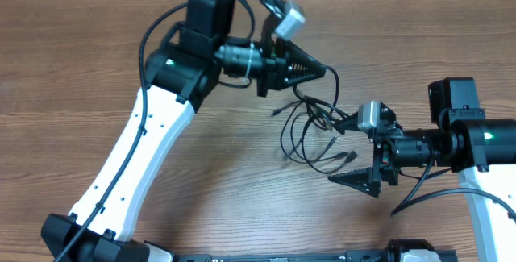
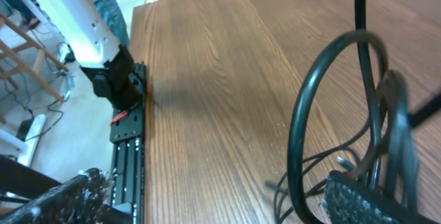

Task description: Untangle cables

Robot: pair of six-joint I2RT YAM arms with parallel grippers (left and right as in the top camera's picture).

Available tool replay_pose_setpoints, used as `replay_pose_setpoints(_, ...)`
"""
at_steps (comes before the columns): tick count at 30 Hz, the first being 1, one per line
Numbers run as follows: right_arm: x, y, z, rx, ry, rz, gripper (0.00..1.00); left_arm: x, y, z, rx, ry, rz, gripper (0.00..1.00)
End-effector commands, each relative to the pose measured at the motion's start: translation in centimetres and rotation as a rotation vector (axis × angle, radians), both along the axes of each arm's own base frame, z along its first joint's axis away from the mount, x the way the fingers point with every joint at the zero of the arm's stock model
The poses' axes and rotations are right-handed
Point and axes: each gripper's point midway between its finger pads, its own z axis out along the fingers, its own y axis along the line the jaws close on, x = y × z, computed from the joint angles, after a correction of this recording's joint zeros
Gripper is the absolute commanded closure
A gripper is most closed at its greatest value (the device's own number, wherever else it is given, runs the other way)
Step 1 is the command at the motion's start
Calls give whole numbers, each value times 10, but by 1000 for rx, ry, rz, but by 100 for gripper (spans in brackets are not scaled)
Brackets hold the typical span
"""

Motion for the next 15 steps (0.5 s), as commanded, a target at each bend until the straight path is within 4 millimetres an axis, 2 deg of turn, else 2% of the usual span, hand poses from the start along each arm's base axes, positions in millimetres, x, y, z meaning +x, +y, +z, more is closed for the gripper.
replay_pose_setpoints(1,5,1,11,16,57,-65,0,-14,9,21,-57,83,-76,96)
replay_pose_setpoints(4,24,-1,15,26,101,-153,0,-12,11,22,-58,82,-68,96)
replay_pose_setpoints(7,60,-8,23,51,196,-347,0,-12,12,22,-58,81,-66,96)
replay_pose_setpoints(9,75,-10,31,86,223,-422,0,-11,12,22,-56,80,-61,96)
replay_pose_setpoints(12,83,-9,41,124,203,-434,0,-10,11,21,-53,80,-54,96)
replay_pose_setpoints(15,83,-7,46,141,188,-415,0,-9,11,21,-50,78,-49,96)
